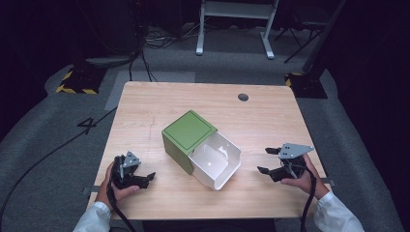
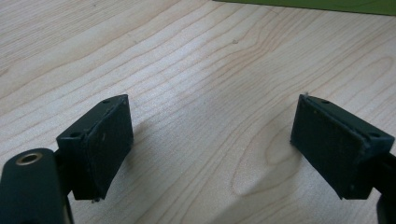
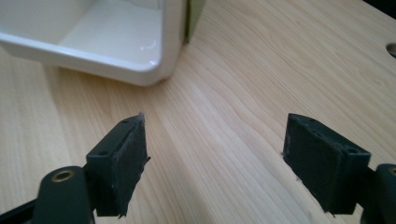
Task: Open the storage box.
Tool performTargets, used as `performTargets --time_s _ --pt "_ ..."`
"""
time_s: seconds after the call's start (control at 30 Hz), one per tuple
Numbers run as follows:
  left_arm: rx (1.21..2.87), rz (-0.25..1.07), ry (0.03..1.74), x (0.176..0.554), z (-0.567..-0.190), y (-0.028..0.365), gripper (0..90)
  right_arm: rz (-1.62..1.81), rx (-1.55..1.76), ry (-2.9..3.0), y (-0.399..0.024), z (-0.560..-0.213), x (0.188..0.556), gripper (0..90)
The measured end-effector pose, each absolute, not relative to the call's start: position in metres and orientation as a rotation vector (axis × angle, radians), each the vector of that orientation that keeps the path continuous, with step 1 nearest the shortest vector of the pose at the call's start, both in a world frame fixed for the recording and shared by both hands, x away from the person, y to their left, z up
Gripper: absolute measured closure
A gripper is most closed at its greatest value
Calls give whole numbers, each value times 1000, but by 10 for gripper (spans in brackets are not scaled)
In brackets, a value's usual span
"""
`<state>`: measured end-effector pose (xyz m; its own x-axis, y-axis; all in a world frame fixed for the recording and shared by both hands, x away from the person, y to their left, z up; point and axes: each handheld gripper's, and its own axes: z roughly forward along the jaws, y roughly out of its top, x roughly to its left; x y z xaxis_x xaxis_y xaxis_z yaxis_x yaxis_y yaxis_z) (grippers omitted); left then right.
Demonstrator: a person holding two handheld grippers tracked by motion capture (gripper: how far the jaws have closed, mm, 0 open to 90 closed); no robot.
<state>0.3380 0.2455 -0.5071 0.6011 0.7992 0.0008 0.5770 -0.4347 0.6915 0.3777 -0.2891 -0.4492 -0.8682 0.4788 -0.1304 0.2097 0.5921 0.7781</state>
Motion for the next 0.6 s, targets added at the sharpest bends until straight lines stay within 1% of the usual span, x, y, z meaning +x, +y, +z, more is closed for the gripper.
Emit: performTargets --time_s 0.4,0.6 --pt "2168 435 1082 338 -507 246 132 1059 721 2466 -330 -471 386 205" --pt "2169 434 1081 338 -507 246 132 1046 834 2449 -354 -490 383 210"
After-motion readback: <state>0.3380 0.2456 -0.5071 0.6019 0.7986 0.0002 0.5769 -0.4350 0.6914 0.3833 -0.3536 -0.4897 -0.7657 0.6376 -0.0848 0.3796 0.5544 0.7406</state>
